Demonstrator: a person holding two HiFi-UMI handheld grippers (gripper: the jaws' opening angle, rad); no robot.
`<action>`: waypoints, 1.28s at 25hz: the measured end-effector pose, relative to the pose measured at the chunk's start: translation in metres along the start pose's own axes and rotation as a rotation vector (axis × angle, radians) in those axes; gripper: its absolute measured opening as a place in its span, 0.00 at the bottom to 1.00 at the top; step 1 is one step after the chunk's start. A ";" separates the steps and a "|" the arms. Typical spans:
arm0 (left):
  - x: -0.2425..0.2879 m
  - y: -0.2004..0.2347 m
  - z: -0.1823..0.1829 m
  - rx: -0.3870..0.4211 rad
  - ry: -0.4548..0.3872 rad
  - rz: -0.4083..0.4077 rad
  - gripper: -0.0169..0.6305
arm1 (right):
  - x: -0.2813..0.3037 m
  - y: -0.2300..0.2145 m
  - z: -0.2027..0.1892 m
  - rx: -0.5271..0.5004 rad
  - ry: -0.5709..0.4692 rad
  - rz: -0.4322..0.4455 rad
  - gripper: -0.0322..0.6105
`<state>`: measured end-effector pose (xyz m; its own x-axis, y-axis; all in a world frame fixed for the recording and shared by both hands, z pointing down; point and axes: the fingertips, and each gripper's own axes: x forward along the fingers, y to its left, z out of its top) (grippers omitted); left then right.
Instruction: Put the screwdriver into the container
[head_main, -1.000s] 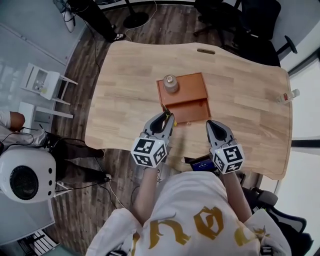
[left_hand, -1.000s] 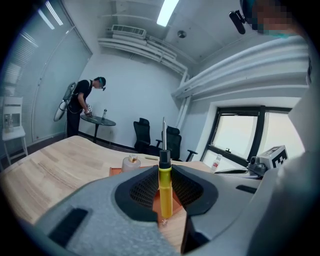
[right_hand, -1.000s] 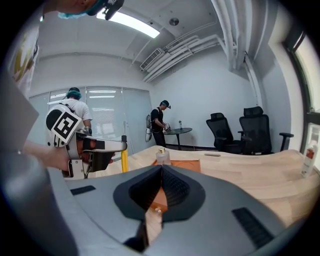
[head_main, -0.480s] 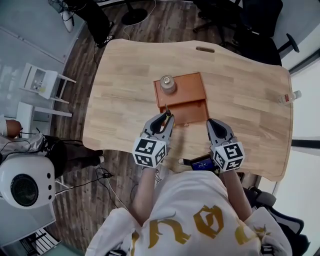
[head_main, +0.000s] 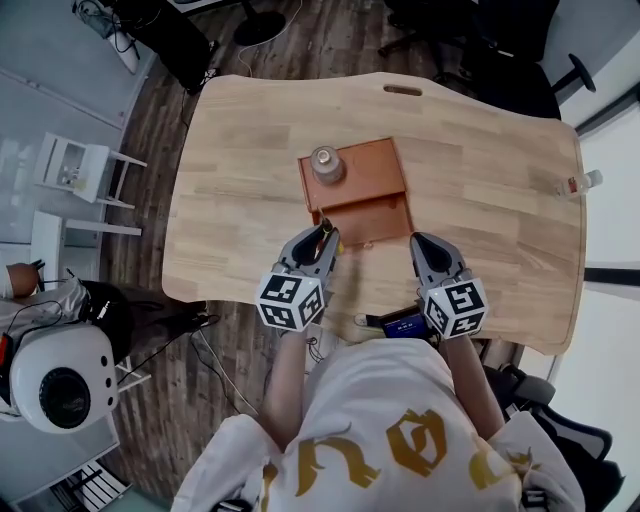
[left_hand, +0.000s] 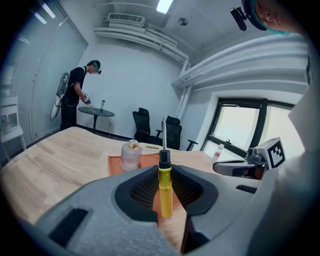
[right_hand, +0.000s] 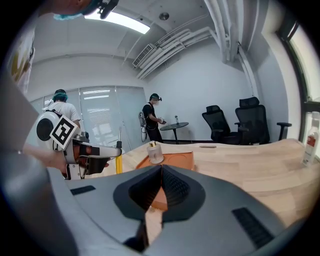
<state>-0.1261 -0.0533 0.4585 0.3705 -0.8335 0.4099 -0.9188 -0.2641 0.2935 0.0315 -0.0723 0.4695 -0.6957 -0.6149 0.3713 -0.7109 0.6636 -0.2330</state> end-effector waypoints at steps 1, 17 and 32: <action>0.001 0.001 -0.002 -0.003 0.006 0.001 0.15 | 0.001 -0.001 -0.001 0.002 0.003 0.000 0.07; 0.027 0.029 -0.019 0.046 0.102 0.008 0.15 | 0.023 -0.020 -0.018 0.028 0.063 -0.013 0.07; 0.058 0.040 -0.055 0.148 0.286 -0.019 0.15 | 0.037 -0.038 -0.029 0.093 0.085 -0.036 0.07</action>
<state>-0.1339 -0.0858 0.5415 0.3914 -0.6635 0.6377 -0.9136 -0.3631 0.1830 0.0357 -0.1079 0.5186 -0.6609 -0.5971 0.4547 -0.7447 0.5969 -0.2986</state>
